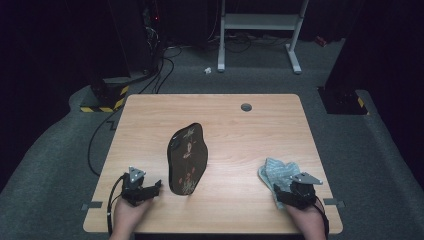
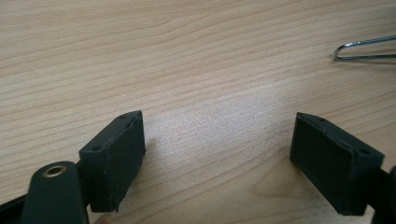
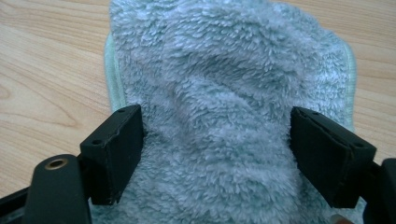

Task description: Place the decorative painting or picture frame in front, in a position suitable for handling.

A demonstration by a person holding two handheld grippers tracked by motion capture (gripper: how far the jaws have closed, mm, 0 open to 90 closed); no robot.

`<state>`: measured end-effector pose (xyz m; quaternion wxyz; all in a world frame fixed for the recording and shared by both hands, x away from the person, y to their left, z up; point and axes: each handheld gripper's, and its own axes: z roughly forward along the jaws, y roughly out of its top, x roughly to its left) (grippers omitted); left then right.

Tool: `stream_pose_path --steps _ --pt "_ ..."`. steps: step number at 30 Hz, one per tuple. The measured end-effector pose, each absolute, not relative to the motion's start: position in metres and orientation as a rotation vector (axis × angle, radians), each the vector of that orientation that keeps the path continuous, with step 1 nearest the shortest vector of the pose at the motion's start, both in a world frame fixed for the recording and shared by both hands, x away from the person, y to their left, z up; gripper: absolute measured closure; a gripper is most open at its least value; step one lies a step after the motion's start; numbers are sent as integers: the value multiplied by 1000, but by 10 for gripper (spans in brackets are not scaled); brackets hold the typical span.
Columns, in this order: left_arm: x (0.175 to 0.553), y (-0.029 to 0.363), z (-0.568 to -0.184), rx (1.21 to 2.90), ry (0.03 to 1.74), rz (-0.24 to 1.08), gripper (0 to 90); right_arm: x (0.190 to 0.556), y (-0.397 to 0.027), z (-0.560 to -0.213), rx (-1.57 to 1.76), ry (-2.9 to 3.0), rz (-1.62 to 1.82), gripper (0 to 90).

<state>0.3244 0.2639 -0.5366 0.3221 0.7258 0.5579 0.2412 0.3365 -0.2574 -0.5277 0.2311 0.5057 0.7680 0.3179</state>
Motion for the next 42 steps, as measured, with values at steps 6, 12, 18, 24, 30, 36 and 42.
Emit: stream_pose_path --steps 6,12,18,24,30,36,42 --pt "324 264 -536 1905 1465 634 194 337 -257 -528 1390 2112 875 192" --pt "324 264 -537 1903 1463 634 198 337 -258 -528 1390 2113 876 192" --pt "324 264 -537 1902 1460 631 202 337 -258 -528 1391 2113 877 192" --pt "324 266 -536 1898 1478 637 205 337 -258 -528 1390 2113 877 192" --pt "322 267 -534 1886 1488 672 216 337 -258 -528 1389 2113 878 192" --pt "312 271 -518 1805 1425 710 225 336 -258 -528 1388 2113 878 193" --pt "300 265 -497 1771 1365 746 230 336 -258 -528 1388 2113 877 193"
